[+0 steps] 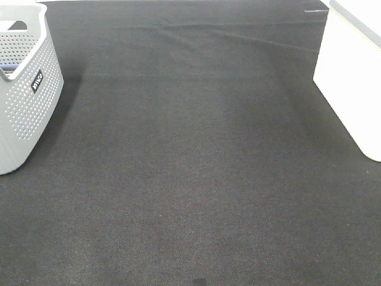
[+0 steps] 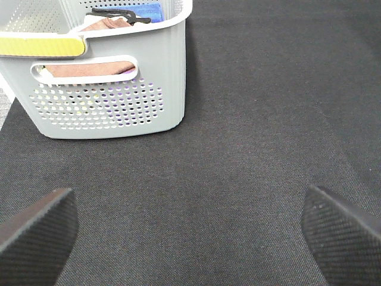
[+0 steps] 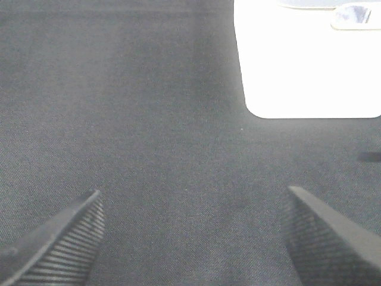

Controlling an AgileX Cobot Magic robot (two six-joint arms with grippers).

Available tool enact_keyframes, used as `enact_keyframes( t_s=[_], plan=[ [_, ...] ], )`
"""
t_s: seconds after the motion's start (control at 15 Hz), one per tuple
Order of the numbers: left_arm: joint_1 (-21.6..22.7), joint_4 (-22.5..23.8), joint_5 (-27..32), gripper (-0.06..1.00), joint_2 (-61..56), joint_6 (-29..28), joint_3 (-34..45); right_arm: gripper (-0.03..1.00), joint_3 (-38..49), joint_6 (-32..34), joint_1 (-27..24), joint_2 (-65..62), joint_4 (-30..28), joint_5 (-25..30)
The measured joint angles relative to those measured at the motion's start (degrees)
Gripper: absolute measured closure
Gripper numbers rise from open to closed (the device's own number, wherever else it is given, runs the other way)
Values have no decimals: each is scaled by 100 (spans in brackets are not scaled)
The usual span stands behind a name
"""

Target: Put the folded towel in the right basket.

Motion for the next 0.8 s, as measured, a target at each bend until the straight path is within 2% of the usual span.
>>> enact_keyframes(
  t_s=[0.8],
  plan=[
    [0,0,0,-2,0,0,0,20,0,0,0,-6,0,0]
  ],
)
